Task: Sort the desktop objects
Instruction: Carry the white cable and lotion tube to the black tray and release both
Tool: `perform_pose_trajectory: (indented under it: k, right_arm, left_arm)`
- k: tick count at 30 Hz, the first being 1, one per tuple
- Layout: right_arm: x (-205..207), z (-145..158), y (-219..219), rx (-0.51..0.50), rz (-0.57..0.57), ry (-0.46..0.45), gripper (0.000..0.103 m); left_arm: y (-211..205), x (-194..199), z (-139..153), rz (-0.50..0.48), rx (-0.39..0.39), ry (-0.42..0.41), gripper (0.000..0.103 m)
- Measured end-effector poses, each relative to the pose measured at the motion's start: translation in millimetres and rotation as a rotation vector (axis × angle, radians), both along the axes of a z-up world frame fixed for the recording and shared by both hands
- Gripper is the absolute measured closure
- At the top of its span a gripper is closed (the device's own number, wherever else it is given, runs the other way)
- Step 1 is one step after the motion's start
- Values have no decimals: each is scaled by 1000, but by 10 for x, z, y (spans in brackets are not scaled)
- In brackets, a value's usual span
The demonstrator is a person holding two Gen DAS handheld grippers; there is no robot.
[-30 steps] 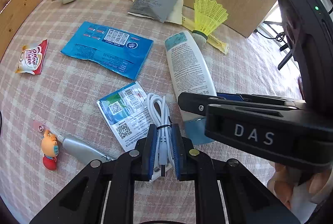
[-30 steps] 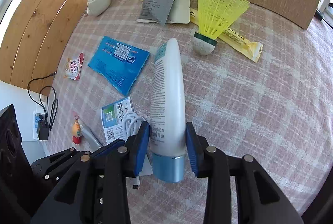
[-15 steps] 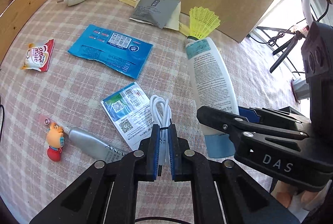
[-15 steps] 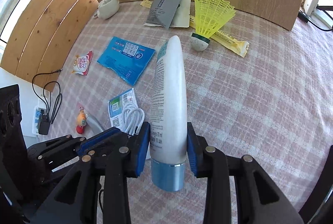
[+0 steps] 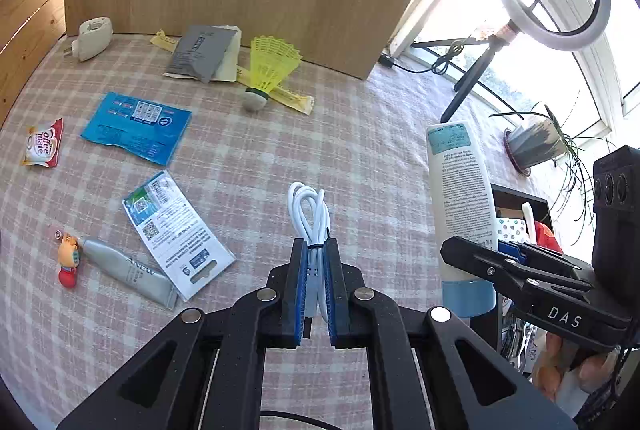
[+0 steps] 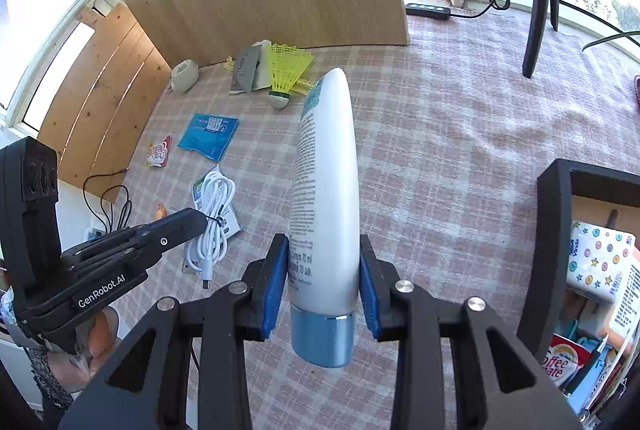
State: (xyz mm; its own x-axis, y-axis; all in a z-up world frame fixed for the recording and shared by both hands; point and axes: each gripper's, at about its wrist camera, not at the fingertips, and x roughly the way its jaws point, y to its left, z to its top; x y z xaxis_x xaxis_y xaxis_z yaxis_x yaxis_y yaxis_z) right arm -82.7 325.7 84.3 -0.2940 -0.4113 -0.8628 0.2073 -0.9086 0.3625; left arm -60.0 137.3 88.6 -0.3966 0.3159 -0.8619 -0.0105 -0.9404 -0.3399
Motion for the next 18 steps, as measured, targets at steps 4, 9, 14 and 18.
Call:
perform_pose_trajectory:
  k: [4, 9, 14, 18]
  right_arm:
    - [153, 111, 502, 3, -78, 16, 71]
    - [386, 200, 1198, 18, -184, 29, 71]
    - [640, 266, 1934, 59, -286, 38, 71]
    - [802, 282, 2421, 90, -351, 38, 70]
  left_arm:
    - [464, 1, 136, -83, 23, 16, 96]
    - [1133, 4, 255, -190, 53, 25, 96]
    - [1805, 52, 343, -292, 72, 24, 96]
    - [2257, 124, 375, -361, 80, 21, 96]
